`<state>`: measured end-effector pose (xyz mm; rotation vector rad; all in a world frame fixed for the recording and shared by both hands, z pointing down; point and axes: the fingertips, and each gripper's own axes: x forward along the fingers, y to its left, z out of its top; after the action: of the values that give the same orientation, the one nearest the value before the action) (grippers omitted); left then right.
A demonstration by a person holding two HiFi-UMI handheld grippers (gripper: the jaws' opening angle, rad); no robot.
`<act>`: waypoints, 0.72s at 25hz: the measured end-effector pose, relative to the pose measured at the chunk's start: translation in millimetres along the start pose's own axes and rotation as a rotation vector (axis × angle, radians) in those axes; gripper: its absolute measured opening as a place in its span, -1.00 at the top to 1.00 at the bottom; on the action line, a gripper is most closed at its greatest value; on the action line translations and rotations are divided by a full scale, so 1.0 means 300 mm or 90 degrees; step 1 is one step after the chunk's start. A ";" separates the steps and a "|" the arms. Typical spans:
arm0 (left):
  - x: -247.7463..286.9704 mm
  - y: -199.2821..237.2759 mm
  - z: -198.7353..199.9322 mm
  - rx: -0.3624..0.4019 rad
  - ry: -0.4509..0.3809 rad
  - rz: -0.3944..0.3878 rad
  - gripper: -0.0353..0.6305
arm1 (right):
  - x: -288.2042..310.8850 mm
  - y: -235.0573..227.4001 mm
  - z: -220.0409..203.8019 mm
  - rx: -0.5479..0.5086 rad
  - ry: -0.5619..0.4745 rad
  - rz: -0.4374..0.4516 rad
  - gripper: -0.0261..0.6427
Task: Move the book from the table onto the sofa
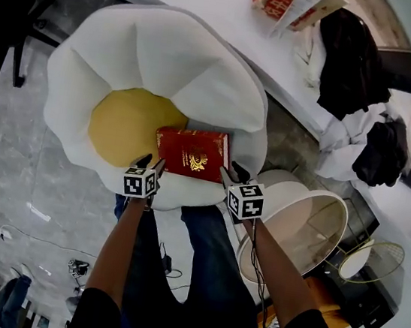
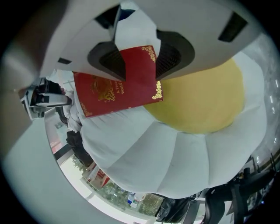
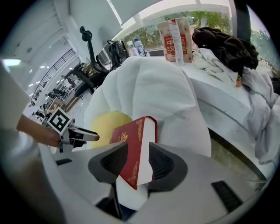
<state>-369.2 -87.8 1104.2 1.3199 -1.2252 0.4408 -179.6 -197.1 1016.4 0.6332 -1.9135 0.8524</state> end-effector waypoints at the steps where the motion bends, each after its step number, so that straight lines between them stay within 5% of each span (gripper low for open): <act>1: -0.002 -0.004 0.007 0.006 -0.002 -0.003 0.22 | -0.002 -0.001 -0.010 0.008 0.001 0.001 0.42; 9: -0.169 -0.156 0.036 0.009 -0.054 -0.050 0.22 | -0.155 0.091 0.023 0.115 -0.050 0.010 0.44; 13: -0.383 -0.320 0.073 -0.024 -0.100 -0.097 0.22 | -0.343 0.229 0.130 0.161 -0.104 0.012 0.49; 18: -0.756 -0.591 0.162 0.032 -0.155 -0.175 0.37 | -0.643 0.455 0.244 0.149 -0.184 0.015 0.64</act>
<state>-326.0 -95.5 815.7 1.5950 -1.2127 0.1167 -230.5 -152.2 778.4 0.9183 -2.0973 1.0566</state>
